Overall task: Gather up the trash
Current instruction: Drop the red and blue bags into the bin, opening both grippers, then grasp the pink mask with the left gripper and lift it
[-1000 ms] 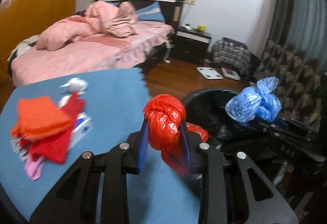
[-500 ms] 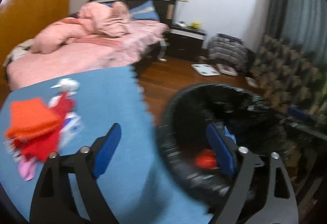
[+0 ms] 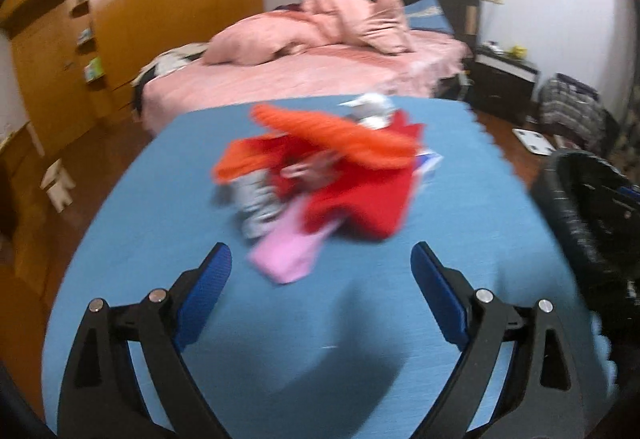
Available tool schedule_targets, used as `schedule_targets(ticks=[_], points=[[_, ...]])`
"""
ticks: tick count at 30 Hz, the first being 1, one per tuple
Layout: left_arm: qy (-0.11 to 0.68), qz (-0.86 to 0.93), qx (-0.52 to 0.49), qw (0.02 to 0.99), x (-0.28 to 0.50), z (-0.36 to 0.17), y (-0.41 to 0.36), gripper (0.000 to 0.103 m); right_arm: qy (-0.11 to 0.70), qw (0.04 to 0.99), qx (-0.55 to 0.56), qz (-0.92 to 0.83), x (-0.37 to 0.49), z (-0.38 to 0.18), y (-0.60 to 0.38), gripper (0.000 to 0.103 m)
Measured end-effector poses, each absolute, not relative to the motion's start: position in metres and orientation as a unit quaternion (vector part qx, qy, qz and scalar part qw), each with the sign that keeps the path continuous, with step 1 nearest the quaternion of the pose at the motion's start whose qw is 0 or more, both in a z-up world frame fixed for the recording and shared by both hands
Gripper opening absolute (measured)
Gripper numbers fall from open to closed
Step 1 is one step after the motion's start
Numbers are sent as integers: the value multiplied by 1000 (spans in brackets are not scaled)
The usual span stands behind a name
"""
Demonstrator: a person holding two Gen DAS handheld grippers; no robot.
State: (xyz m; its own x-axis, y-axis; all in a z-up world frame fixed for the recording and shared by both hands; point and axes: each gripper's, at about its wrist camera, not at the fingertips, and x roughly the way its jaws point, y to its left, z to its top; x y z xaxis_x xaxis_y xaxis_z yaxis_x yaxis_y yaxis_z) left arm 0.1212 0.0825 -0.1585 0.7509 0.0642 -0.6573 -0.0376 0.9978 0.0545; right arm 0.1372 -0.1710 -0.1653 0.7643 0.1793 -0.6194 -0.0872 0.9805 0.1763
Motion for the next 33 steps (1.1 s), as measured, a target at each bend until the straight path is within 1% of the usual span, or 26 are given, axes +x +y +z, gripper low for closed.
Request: schedule_targets(ticks=[6,11,13,14,15,17,18,20,26,28,29,31,32,33], points=[[370,56,7,927,135,-177,114,71,338,937,23,89,154,-180,-124,97],[388,49,-10,920,153,-188,120,63,350,932,11,90,164,-188,-112,97],[396,41,-17,917,162,-190,122,57,354,931,8,90,164,-191,-111,97],[400,35,-19,916,161,-193,122,46,355,930,6,91,164,-192,-111,97],[409,24,-21,912,166,-195,121,33,356,930,5,91,164,-194,-110,97],[414,20,-17,910,166,-199,119,24,358,929,4,90,163,-195,-110,97],[412,19,-16,911,165,-198,118,18,359,929,4,90,163,-195,-110,97],[408,16,-18,913,160,-197,118,15,359,929,4,90,163,-196,-109,97],[406,-14,-21,913,133,-189,105,13,359,929,1,92,163,-196,-107,97],[414,-23,-19,910,127,-191,101,15,359,929,2,92,163,-197,-107,97],[418,-24,-19,908,128,-193,98,21,359,929,2,92,163,-197,-106,97],[420,-22,-17,907,128,-195,97,37,360,929,1,91,162,-198,-106,97],[418,-18,-18,908,129,-195,97,50,360,929,0,91,161,-198,-106,97],[415,-16,-19,909,129,-194,99,56,359,929,0,91,161,-197,-106,97]])
